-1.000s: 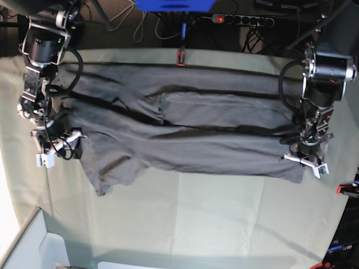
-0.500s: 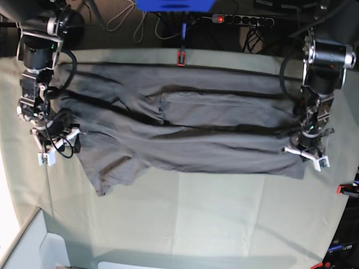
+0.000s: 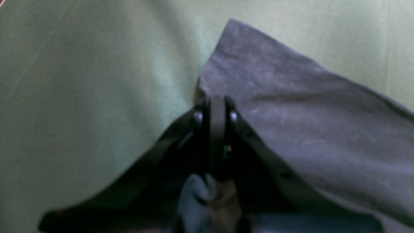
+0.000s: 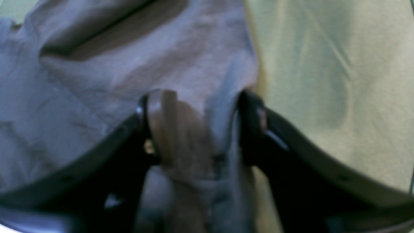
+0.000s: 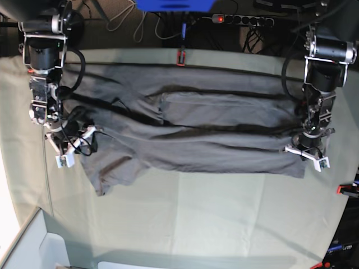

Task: Layout the t-shirt on the table in an organized manner, then fold the t-shirt properly
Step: 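Regrasp the shirt hem corners with both grippers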

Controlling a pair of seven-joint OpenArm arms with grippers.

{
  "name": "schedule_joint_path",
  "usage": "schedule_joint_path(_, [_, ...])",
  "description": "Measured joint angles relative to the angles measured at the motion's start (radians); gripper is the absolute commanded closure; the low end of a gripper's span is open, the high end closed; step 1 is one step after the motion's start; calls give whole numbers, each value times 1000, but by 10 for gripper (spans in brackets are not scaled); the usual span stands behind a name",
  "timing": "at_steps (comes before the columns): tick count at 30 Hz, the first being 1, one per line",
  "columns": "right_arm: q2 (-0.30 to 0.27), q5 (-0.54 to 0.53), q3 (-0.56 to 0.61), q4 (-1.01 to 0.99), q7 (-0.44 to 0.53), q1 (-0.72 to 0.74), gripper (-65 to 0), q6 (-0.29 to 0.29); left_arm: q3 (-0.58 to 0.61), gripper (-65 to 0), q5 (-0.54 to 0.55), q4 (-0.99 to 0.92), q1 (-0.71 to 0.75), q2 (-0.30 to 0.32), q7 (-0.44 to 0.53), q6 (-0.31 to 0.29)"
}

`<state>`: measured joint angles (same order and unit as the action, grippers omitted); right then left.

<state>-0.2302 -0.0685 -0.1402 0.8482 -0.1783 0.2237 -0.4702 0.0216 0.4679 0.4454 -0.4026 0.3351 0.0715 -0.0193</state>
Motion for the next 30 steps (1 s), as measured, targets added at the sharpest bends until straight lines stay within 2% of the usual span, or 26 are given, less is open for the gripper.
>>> schedule_joint_path(4, [1,0,5,0,-9,6,-12,0,0,-1,0,-2,-14,0,-20,0])
schedule_joint_path(5, [1,0,4,0,-10,8,0,0,0,-1,0,-3,-23,-1,-27,0])
schedule_joint_path(11, [-4,5,1,-1,-33,50,0,-1,1,-1,0,-8,-82,-3,-42,2])
schedule_joint_path(17, [-14,2,0,-2,-28,170,0,0,1,-1,3,33,-182,-16,-40,1])
schedule_joint_path(22, [-17,1,-1,-1,-25,241,0,0,1,-1,3,51,-210,-16,-43,0])
schedule_joint_path(30, [-16,-2,-2,1,-19,243,0,-1,1,-1,3,51,-212,-16,-44,0])
